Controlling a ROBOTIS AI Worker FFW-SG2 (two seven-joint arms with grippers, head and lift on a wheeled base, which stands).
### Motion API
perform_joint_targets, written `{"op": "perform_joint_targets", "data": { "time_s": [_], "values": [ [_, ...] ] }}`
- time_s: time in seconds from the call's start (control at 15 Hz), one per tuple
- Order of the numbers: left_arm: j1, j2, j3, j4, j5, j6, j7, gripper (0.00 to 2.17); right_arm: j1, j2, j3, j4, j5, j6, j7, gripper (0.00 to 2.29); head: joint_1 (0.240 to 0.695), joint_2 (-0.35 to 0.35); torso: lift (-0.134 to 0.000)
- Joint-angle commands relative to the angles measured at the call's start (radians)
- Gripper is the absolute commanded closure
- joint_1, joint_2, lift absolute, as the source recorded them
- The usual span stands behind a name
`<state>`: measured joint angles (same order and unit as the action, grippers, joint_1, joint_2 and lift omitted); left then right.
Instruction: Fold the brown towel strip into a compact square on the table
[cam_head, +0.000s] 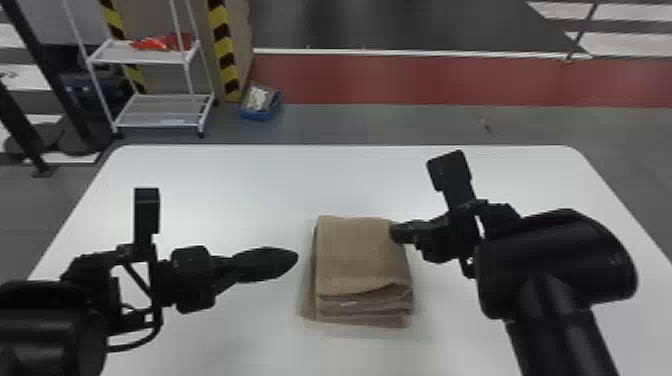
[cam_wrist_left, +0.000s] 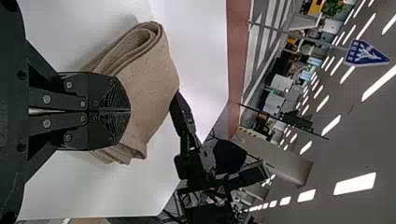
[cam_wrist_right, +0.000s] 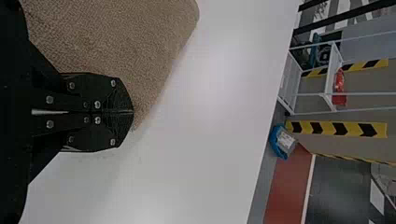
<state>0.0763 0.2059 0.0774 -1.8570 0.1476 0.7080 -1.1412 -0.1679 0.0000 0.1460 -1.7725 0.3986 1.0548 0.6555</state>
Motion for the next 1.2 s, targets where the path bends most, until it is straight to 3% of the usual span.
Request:
{"op": "perform_joint_targets", "data": {
  "time_s": [0.0, 0.4, 0.53, 0.93, 1.13],
  "values": [
    [0.000, 0.000, -0.002, -0.001, 0.001, 0.000, 0.000, 2.15, 0.044, 0.001, 0.026, -0.047, 0.003, 0.024, 0.004, 1.94, 0.695, -0.010, -0.124],
    [0.023, -0.003, -0.001, -0.064, 0.027, 0.015, 0.003, 2.15, 0.061, 0.001, 0.023, -0.048, 0.003, -0.015, 0.006, 1.94, 0.695, -0.001, -0.124],
    [0.028, -0.002, 0.010, -0.082, 0.038, 0.018, 0.001, 2.15, 0.062, 0.001, 0.006, -0.101, -0.038, -0.009, 0.006, 1.94, 0.695, -0.002, -0.124],
    [0.020, 0.006, 0.013, -0.074, 0.036, 0.018, 0.003, 2.15, 0.209, 0.001, 0.099, -0.301, -0.067, 0.230, 0.098, 1.94, 0.695, 0.059, -0.124],
    [0.016, 0.006, 0.010, -0.068, 0.036, 0.018, 0.003, 2.15, 0.266, 0.001, 0.118, -0.355, -0.069, 0.251, 0.111, 1.94, 0.695, 0.086, -0.124]
  ]
}}
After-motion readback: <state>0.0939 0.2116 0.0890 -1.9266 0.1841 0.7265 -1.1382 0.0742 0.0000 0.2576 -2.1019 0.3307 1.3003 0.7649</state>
